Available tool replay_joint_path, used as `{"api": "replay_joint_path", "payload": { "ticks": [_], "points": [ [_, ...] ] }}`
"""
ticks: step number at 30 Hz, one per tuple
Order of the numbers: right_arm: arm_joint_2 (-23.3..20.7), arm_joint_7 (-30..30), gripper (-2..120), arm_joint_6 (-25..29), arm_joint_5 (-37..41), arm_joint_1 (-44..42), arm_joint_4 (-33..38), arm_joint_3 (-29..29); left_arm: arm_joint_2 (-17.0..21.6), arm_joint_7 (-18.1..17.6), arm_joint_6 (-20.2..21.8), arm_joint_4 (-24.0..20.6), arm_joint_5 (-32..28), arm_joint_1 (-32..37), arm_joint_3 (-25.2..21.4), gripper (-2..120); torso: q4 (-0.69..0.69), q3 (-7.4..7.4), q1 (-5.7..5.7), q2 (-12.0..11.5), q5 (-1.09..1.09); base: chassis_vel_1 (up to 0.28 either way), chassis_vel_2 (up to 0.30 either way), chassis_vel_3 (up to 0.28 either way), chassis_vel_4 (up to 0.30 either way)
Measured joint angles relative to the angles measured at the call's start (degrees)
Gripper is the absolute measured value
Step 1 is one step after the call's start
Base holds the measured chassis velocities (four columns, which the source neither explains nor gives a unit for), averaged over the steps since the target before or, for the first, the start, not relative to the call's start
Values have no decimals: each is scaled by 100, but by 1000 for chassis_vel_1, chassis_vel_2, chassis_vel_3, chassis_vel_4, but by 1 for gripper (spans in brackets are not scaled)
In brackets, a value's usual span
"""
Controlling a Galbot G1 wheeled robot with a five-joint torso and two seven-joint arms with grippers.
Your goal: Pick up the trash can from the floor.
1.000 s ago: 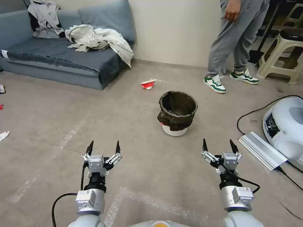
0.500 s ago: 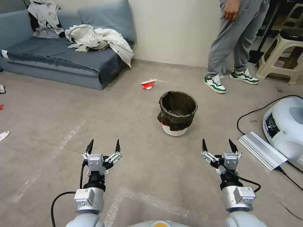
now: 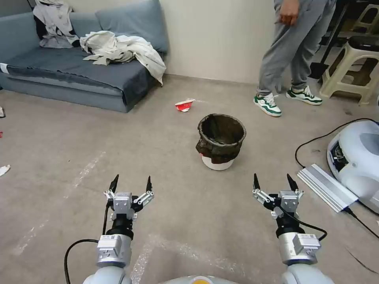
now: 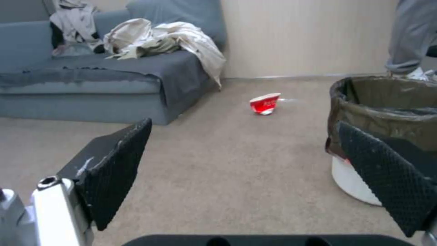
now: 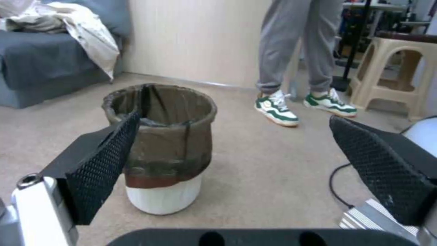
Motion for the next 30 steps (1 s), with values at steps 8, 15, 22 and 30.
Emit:
{"api": "replay_joint_path", "payload": {
  "ticks": [8, 15, 22, 30],
  "points": [
    [-3, 3, 100, 2, 0, 10, -17, -6, -21, 0, 0, -1, -10, -2, 7, 100, 0, 0, 0, 0, 0, -44, -60, -73, -50],
    [-10, 8, 100, 9, 21, 11, -29, -4, -39, 0, -3, -1, -11, -9, 28, 100, -1, 0, 0, 0, 0, -80, -99, -96, -94],
    [-10, 43, 100, -25, 20, 12, -31, -15, -51, -6, -30, 8, -76, -22, 53, 100, -1, 0, 0, 0, 0, -57, -52, -50, -50],
    [-15, 48, 100, -74, 11, 13, -30, -12, -51, -34, -41, 13, -194, -66, 66, 100, -1, 0, 0, 0, 0, 0, 0, 0, 0]
  ]
}}
